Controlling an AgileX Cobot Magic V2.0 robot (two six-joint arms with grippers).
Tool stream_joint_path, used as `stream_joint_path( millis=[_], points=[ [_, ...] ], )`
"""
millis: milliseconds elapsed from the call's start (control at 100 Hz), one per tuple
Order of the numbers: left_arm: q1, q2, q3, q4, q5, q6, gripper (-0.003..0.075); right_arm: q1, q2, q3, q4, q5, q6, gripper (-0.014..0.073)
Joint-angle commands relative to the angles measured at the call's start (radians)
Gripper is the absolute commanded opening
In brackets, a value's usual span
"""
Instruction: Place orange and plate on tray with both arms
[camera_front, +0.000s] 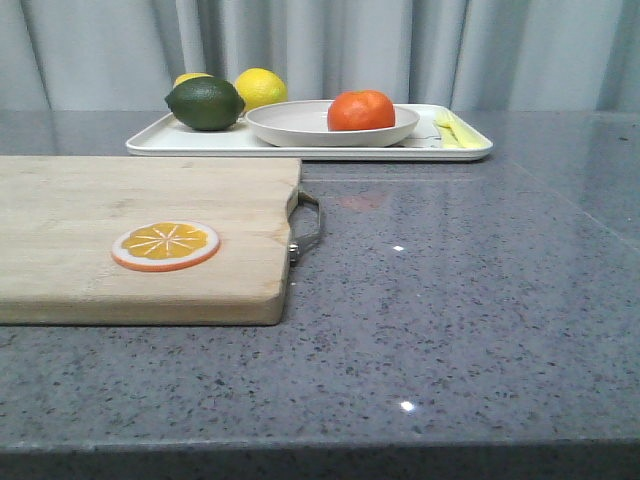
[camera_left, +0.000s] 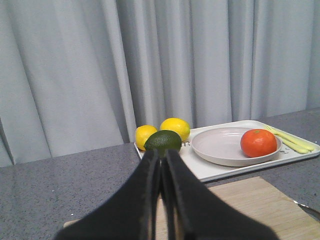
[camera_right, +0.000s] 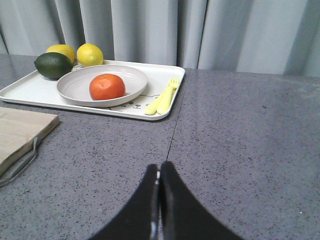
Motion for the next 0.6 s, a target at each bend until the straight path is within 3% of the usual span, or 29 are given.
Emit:
stream_joint_path(
  millis=[0, 160, 280, 350, 500, 590],
  points=[
    [0.000, 0.007, -0.027, 0.017, -0.029, 0.001, -0.0019, -0.006, 0.008, -0.024, 0.007, -0.081, -0.010, -0.0067],
    [0.000, 0.007, -0.027, 0.024, -0.029, 0.001, -0.0019, -0.006, 0.008, -0.024, 0.007, -0.081, -0.010, -0.0067],
    [0.010, 0.002, -0.022, 0.173, 0.005, -0.051, -0.0019, -0.006, 0.008, -0.024, 0.007, -0.081, -0.010, -0.0067],
    [0.038, 0.002, -0.007, 0.355, 0.019, -0.225, -0.0019, -0.006, 0.008, -0.024, 0.007, -0.081, -0.010, -0.0067],
    [0.171, -0.007, 0.058, 0.875, 0.056, -0.787, -0.0019, -0.006, 0.008, -0.024, 0.007, -0.081, -0.010, -0.0067],
    [0.266, -0.030, 0.087, 1.054, 0.159, -1.024, -0.0019, -0.006, 0.008, -0.024, 0.007, -0.081, -0.010, -0.0067]
  ],
)
